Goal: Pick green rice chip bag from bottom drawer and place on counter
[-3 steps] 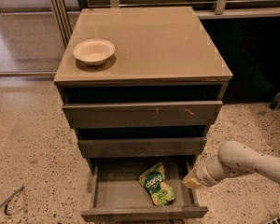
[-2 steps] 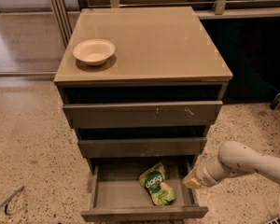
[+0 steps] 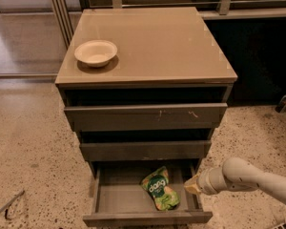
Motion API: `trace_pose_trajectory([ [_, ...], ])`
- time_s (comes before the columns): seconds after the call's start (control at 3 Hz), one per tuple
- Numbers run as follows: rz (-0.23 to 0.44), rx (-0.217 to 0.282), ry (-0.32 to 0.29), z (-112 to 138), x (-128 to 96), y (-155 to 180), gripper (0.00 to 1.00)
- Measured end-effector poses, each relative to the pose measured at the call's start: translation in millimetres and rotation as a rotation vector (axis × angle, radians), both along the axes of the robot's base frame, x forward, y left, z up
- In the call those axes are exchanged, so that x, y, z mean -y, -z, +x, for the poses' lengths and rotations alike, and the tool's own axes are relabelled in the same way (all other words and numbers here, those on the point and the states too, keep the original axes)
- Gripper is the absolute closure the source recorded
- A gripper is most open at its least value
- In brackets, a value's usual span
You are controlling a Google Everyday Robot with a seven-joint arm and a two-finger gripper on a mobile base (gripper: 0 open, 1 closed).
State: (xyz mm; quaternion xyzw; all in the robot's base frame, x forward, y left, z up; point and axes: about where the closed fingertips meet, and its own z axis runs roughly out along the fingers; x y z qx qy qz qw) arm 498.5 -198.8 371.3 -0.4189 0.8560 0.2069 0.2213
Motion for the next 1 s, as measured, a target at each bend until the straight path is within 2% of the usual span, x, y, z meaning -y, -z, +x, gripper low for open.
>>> trace_pose_trajectory([
  [0.33,0.046,0.017,0.022,15,-9,35,1.00],
  [0.67,0.086,-0.036,0.036,35,-37,123,1.00],
  [1.0,0.086,-0.038,0.036,35,-37,124,1.00],
])
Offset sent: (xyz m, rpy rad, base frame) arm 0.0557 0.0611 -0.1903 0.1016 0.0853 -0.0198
